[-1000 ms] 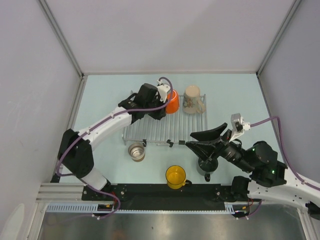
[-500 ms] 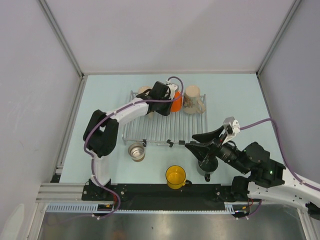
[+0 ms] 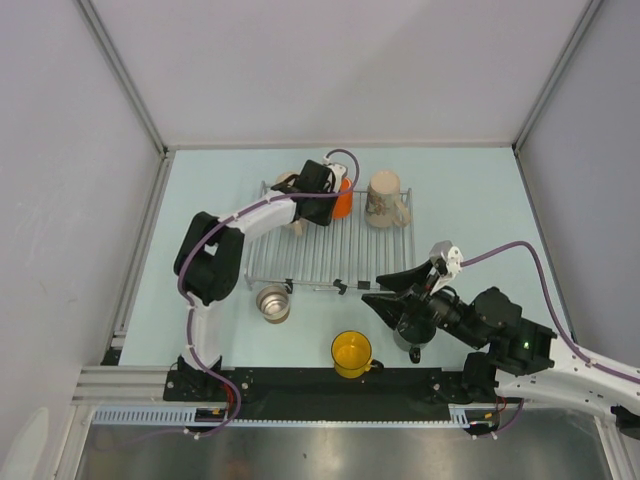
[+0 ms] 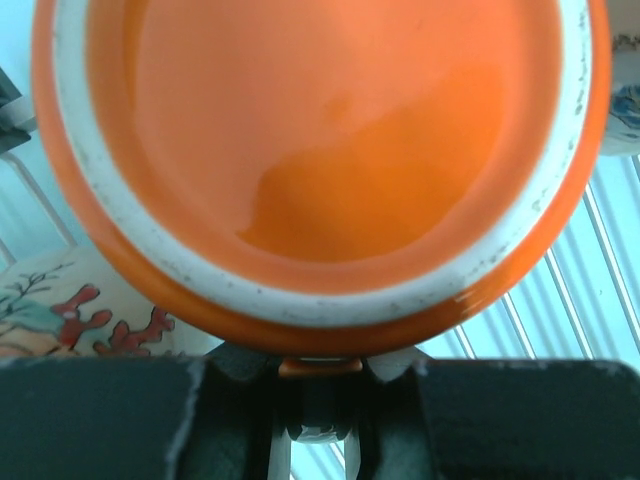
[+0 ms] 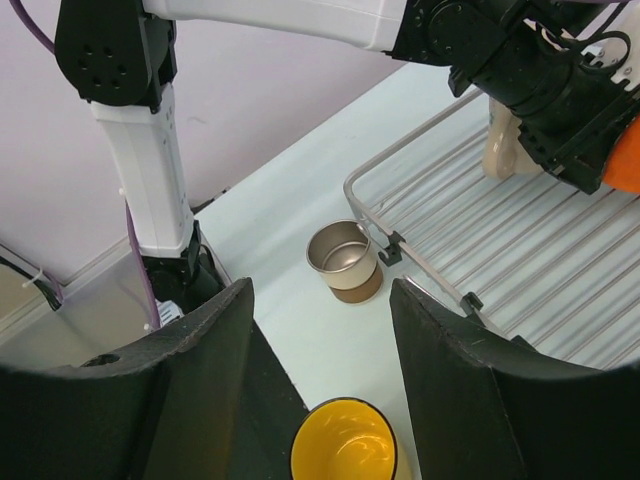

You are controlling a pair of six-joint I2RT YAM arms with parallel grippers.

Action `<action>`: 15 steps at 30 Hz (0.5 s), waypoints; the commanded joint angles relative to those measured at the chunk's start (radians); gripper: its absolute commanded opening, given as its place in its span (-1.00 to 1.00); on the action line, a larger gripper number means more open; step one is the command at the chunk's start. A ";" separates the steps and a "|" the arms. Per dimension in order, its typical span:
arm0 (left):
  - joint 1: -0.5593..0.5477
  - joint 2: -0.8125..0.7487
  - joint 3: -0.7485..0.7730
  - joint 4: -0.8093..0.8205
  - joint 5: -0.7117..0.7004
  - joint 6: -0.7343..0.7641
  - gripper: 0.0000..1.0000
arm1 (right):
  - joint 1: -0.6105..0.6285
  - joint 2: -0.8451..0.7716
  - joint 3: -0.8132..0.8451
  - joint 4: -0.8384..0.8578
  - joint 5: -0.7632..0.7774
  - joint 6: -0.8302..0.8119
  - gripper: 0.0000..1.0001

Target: Load the cups into the dish rack

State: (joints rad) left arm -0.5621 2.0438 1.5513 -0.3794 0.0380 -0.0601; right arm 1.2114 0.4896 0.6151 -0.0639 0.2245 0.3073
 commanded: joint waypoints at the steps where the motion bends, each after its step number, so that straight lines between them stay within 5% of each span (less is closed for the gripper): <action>1: -0.005 0.004 0.062 0.083 0.013 -0.012 -0.99 | 0.002 -0.003 -0.006 0.055 -0.005 -0.023 0.25; 7: -0.013 0.016 0.047 0.068 0.013 -0.009 -0.99 | -0.009 -0.016 -0.012 0.055 -0.008 -0.027 0.25; 10: -0.019 0.021 0.041 0.050 0.028 -0.003 -0.77 | -0.016 -0.016 -0.017 0.055 -0.016 -0.023 0.25; 15: -0.047 0.023 0.049 0.008 0.025 0.023 0.01 | -0.030 -0.020 -0.021 0.056 -0.019 -0.016 0.25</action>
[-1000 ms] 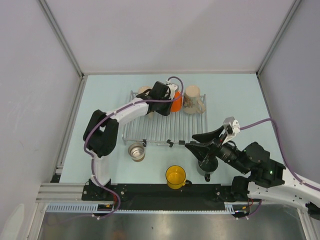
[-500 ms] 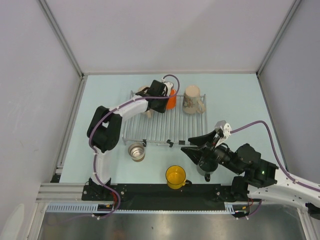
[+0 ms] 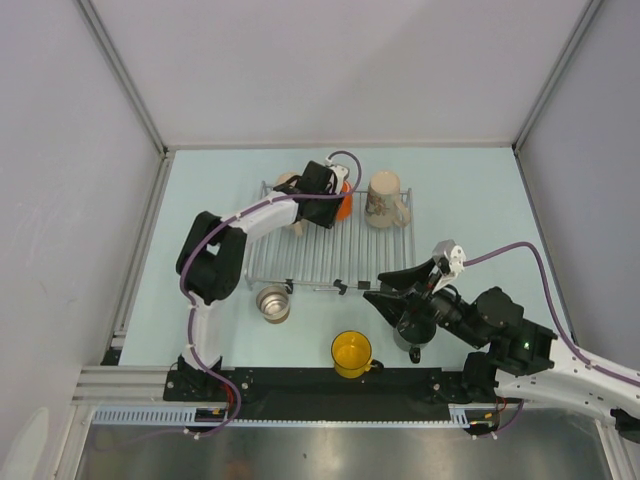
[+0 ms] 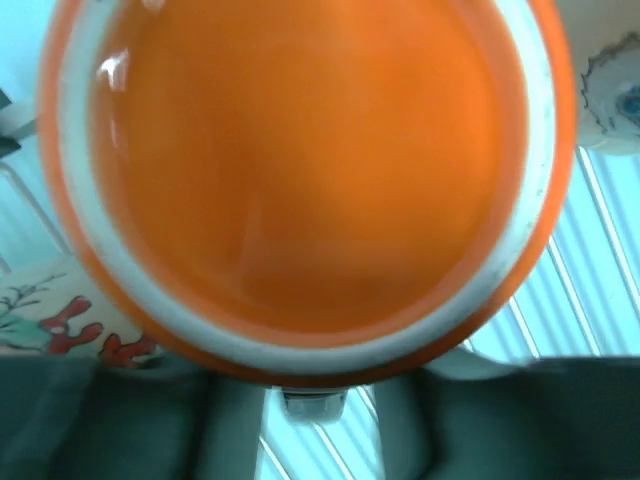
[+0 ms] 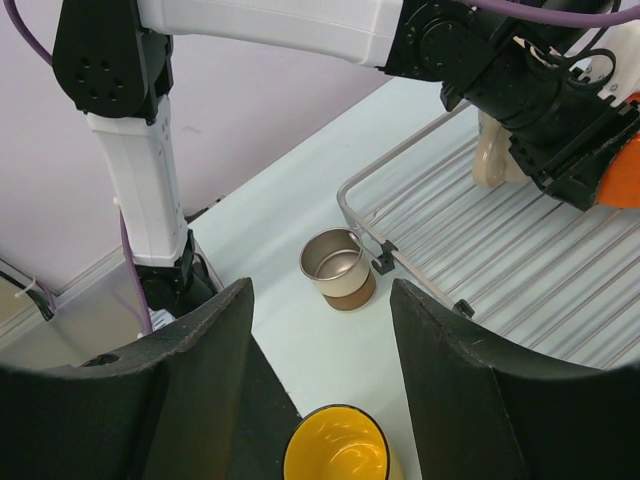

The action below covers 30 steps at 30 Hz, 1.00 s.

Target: Load the cups into the dish rack

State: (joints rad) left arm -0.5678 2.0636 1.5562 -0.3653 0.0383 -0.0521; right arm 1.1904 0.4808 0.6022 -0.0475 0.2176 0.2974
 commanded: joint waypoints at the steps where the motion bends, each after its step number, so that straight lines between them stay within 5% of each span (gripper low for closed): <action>1: -0.044 -0.005 0.041 -0.009 0.023 0.020 0.12 | -0.011 -0.016 -0.009 0.040 -0.014 -0.007 0.25; 14: -0.073 -0.117 0.005 -0.060 0.090 0.018 0.26 | -0.018 0.008 -0.019 0.038 0.006 -0.012 0.26; 21: -0.099 -0.390 -0.057 -0.152 0.285 0.041 0.24 | -0.020 0.117 0.014 0.012 0.075 -0.015 0.25; 30: -0.098 -0.884 -0.307 -0.233 0.206 0.231 0.24 | 0.102 0.424 0.197 -0.193 0.242 -0.017 0.19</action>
State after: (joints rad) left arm -0.6693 1.3231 1.3632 -0.5285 0.2653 0.0586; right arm 1.2026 0.8062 0.6609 -0.1192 0.3401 0.2871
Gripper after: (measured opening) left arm 0.622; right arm 0.608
